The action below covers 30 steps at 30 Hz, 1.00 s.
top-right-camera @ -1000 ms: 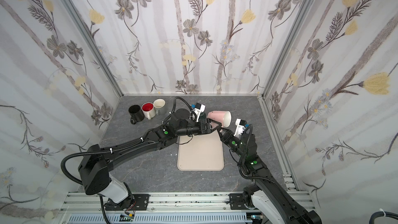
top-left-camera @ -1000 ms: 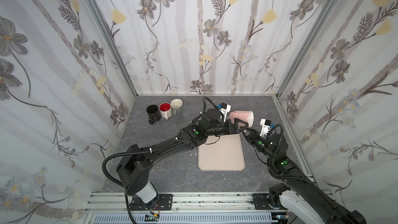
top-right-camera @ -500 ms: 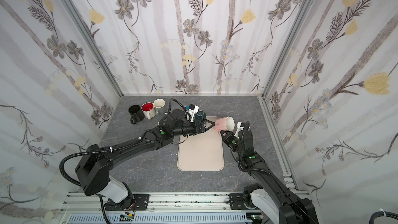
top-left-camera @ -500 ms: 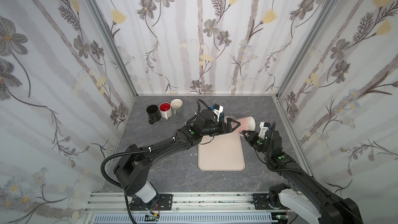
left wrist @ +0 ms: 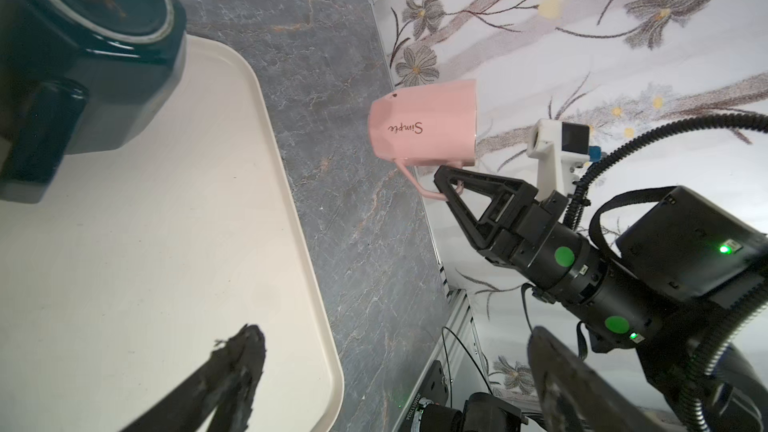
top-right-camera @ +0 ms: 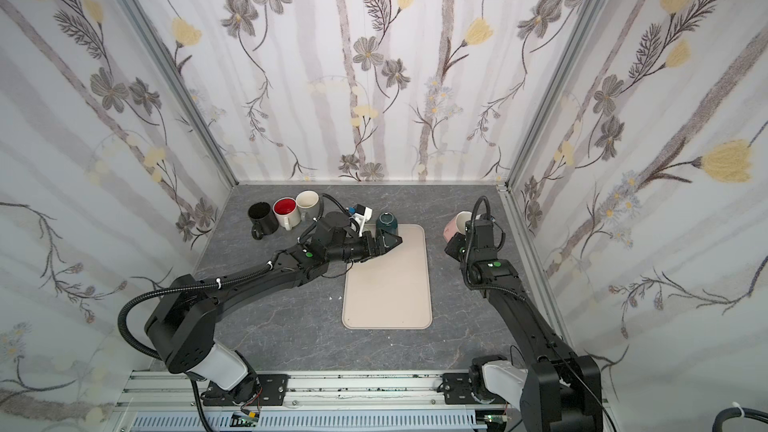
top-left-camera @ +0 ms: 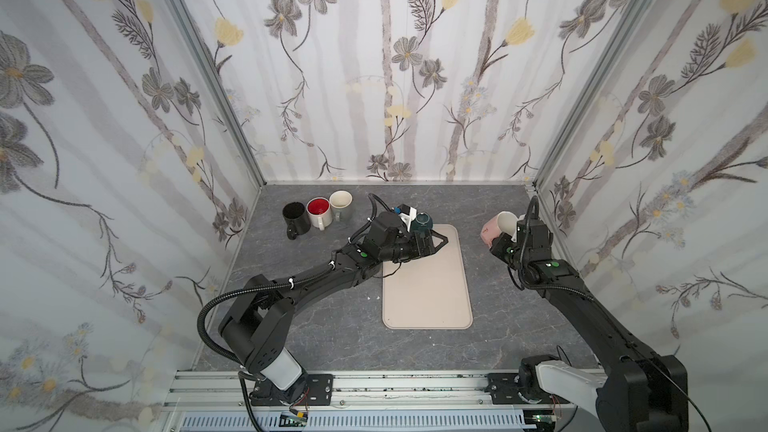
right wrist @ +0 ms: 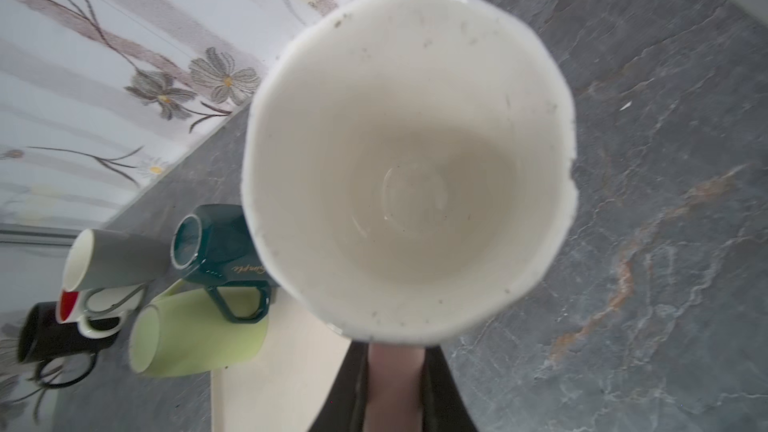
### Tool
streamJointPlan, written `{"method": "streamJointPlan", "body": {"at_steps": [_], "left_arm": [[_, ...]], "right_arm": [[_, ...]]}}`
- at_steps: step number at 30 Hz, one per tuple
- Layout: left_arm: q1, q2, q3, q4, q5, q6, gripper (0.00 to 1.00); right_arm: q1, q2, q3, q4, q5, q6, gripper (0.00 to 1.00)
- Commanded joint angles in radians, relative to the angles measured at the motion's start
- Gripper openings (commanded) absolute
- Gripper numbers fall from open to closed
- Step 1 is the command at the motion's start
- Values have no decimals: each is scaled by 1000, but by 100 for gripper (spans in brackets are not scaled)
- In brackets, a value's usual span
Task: Turn the mug right side up
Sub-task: 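Carry the pink mug upright with the right gripper and set it on the table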
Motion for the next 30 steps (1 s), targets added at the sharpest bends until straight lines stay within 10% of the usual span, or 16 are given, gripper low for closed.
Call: {"method": "streamJointPlan", "body": {"at_steps": [1,30], "left_arm": [[19,-21,-15,1,23,44,100],[120,-176,-99,-126,-37,184,100]], "right_arm": [[-30,49,45,-18,123,-88,0],[-95,510,308,103,211,-75,0]]}}
